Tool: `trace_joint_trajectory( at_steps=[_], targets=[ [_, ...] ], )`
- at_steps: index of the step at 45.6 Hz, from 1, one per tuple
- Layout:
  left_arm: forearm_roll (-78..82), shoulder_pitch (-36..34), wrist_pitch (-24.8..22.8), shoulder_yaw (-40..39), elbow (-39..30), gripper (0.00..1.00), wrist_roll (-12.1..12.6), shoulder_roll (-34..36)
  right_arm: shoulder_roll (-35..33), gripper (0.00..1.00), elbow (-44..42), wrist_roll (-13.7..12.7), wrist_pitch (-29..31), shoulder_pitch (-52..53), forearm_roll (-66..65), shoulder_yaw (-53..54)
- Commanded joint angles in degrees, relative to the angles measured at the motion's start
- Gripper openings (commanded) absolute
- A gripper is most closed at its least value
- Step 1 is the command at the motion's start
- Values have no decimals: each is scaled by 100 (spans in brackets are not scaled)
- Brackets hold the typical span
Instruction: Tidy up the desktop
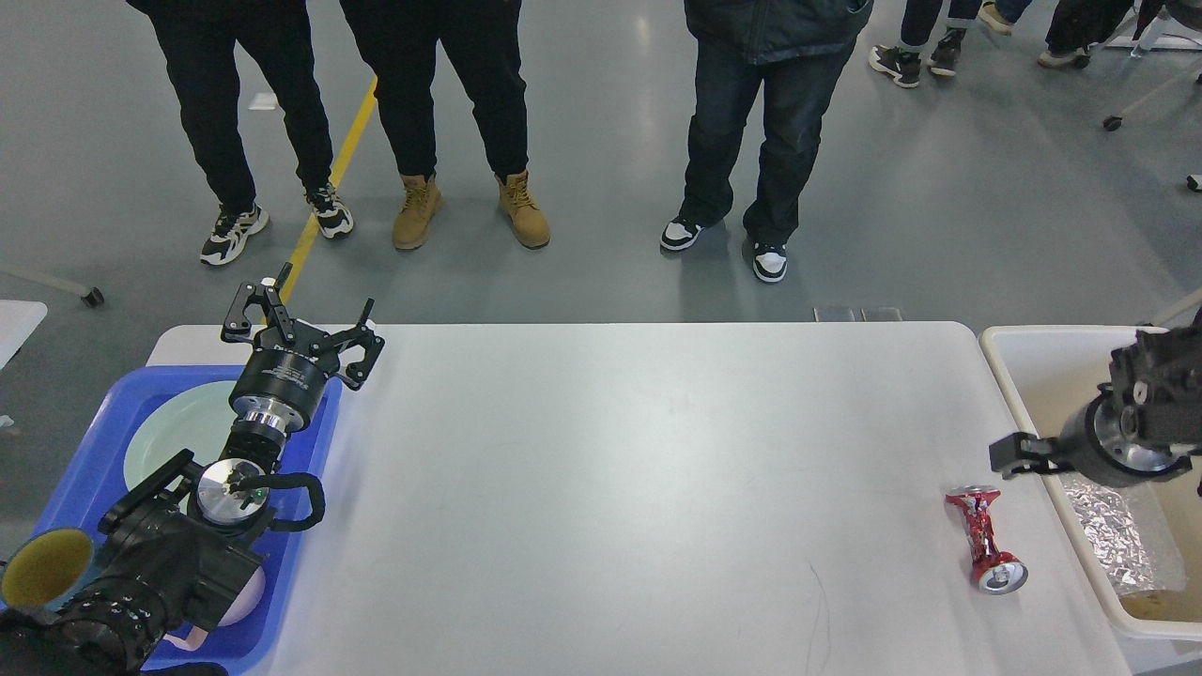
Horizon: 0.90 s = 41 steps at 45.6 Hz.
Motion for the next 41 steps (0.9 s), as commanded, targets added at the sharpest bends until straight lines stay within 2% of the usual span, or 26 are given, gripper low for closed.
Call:
trace_joint_trajectory(
  at_steps=[1,9,28,41],
  targets=[
    [0,0,0,0,-4,96,0,1,213,100,-131,0,-535,-619,-36,9],
    [0,0,0,0,-4,96,0,1,318,100,-385,0,-992,-1155,-45,263],
    [0,0,0,0,-4,96,0,1,819,100,-1334,0,-1573,-1999,-18,572],
    [0,0,0,0,-4,96,0,1,1004,100,-1853,0,-1591,-2438,-10,765]
  ],
)
